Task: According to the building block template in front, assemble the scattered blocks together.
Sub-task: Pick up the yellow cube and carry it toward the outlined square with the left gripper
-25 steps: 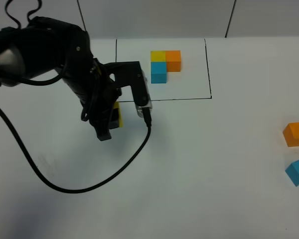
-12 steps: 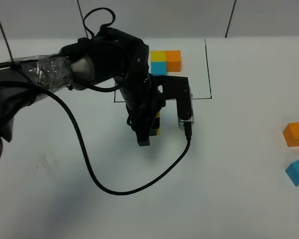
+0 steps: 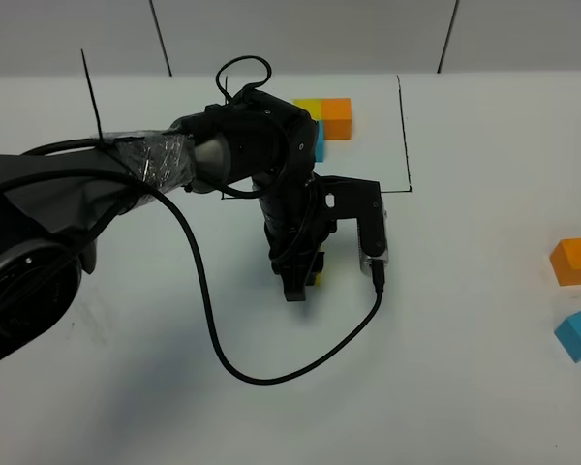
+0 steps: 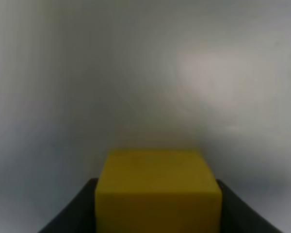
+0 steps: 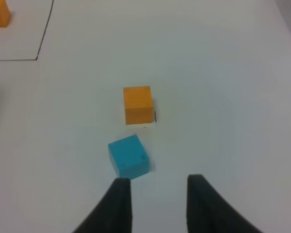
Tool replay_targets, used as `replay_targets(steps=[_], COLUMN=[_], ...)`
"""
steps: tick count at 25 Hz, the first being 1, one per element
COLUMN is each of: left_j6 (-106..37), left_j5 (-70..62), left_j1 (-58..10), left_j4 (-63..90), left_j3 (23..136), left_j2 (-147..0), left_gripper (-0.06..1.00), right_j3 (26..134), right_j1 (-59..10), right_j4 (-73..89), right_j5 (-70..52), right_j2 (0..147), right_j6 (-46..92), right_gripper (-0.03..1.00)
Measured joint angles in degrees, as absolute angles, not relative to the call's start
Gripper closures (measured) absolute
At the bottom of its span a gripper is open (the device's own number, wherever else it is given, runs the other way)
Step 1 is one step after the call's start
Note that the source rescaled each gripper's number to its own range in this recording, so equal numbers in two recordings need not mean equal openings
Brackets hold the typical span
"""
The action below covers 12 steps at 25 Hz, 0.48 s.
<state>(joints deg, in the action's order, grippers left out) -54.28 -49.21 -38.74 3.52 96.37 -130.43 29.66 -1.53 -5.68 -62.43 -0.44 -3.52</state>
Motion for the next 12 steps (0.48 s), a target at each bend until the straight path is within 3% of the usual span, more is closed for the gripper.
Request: replay_targets(steps=[6, 8, 9, 12], left_j6=[-54.30, -54.30, -54.30, -53.88], left_j5=[-48.81, -48.81, -48.81, -49.18], left_j1=[-38.74, -38.74, -38.74, -38.87], left_j4=[3.59, 3.59, 3.59, 3.54], left_j3=[96.47, 96.53, 96.53, 96.73], left_j2=[-130.43, -130.43, -130.43, -129.94], left_gripper=[0.93, 0.88, 0.80, 0.33], right_j3=[29.66, 29.66, 29.66, 29.66], right_j1=[-1.53, -1.53, -1.53, -1.53], right_j4=[-5.68, -5.68, -5.68, -5.68], right_j5=[-62.43, -62.43, -62.43, -62.43], right_j2=[-0.44, -0.44, -0.44, -0.44], right_j6=[-3.52, -3.52, -3.52, -3.52], right_gripper=[0.97, 0.97, 0.97, 0.97])
